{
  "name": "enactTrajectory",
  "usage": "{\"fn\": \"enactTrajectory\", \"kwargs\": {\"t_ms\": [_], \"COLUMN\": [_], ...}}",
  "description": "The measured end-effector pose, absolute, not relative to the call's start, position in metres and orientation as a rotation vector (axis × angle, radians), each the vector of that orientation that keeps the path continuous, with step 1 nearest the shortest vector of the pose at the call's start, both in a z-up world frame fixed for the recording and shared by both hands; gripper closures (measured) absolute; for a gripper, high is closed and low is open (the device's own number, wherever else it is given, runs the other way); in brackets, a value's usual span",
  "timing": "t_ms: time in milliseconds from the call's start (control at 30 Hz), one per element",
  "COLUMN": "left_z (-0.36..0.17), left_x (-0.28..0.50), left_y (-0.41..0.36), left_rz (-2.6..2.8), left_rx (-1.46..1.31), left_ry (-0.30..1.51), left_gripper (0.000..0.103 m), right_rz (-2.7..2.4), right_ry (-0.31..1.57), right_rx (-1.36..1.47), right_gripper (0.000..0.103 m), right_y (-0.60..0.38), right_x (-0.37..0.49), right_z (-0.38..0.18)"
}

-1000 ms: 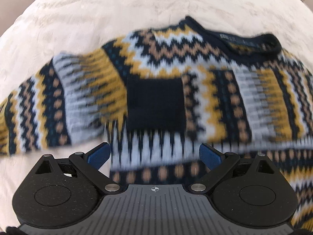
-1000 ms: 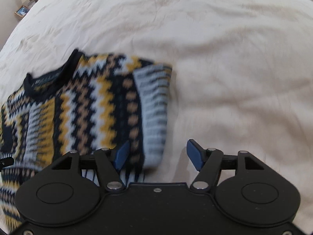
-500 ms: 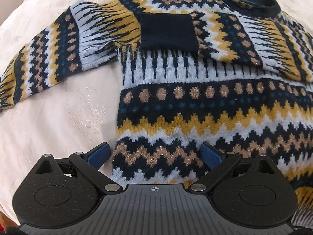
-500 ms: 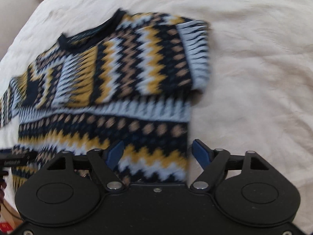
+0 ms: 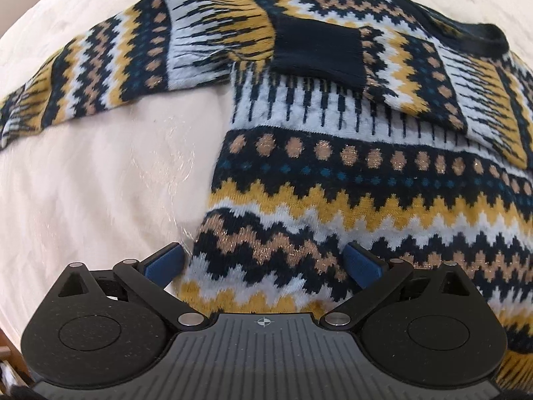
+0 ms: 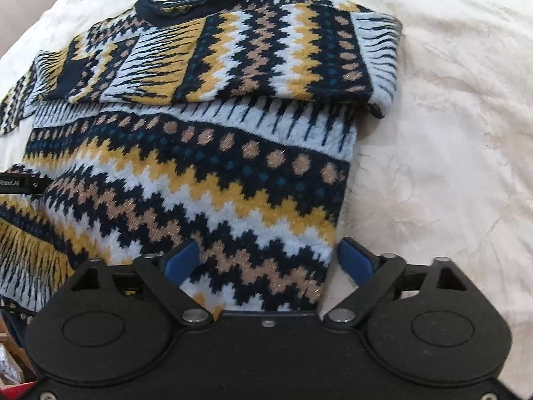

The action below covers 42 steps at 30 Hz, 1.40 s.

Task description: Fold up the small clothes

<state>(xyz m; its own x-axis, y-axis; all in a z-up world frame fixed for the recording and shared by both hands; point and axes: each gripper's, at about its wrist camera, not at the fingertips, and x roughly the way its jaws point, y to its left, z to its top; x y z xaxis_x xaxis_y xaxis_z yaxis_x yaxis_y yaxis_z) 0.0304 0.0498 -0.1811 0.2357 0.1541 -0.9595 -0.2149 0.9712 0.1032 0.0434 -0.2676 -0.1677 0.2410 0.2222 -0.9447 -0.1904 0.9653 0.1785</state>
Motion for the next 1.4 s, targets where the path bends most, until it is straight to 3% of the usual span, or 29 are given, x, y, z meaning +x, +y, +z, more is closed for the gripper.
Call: {"fn": "enactTrajectory", "kwargs": {"t_ms": [67, 567, 967, 1400], "left_z": [-0.18, -0.138, -0.096, -0.099], "left_x": [0.031, -0.009, -0.013, -0.006], "left_y": [0.05, 0.141, 0.297, 0.404], "left_rz": [0.246, 0.18, 0.346, 0.467], "left_rx": [-0.063, -0.24, -0.33, -0.407], "left_ry": [1.301, 1.137, 1.017, 0.961], "left_gripper": [0.0, 0.001, 0.002, 0.003], "right_rz": [0.301, 0.241, 0.285, 0.333], "right_ry": [1.296, 1.209, 1.073, 1.117], "right_rx": [0.037, 0.21, 0.27, 0.266], "right_gripper": [0.0, 0.0, 0.0, 0.0], "right_y": [-0.266, -0.275, -0.187, -0.098], "right_x": [0.039, 0.038, 0.06, 0.077], "right_z": [-0.17, -0.133, -0.097, -0.088]}}
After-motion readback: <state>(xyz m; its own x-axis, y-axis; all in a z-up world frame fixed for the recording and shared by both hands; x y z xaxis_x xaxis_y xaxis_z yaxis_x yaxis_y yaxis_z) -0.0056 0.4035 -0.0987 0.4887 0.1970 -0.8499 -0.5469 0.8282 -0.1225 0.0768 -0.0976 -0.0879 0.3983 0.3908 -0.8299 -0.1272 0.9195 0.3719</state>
